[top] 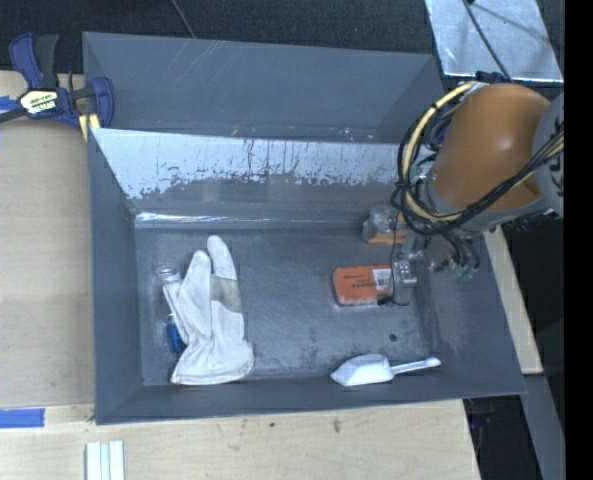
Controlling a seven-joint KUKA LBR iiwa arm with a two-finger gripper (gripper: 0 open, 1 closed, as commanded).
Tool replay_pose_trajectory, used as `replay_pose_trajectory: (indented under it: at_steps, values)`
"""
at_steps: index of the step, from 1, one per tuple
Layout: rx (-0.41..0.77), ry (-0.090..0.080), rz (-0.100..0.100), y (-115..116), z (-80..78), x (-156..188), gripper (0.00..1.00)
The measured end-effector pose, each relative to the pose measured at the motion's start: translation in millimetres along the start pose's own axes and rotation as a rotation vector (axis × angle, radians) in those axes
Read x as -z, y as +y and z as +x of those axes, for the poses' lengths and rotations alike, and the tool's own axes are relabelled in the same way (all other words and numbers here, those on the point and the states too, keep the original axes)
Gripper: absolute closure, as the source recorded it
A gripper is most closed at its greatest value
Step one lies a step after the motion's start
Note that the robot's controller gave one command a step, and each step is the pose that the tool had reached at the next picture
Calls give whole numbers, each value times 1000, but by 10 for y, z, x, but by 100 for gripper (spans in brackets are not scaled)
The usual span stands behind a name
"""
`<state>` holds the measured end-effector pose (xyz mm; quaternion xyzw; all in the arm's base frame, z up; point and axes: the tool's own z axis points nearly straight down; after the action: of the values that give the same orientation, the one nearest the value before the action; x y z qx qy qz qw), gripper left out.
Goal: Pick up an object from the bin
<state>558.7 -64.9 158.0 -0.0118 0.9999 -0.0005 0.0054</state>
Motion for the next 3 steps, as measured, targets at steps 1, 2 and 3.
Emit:
replay_pose_trajectory:
  at_steps: [1,2,3]
  values:
    - [22,4,1,0,-6,-687,0]
    - [-25,5,-1,118,-111,-865,100]
    - [-24,5,-1,118,-112,-865,100]
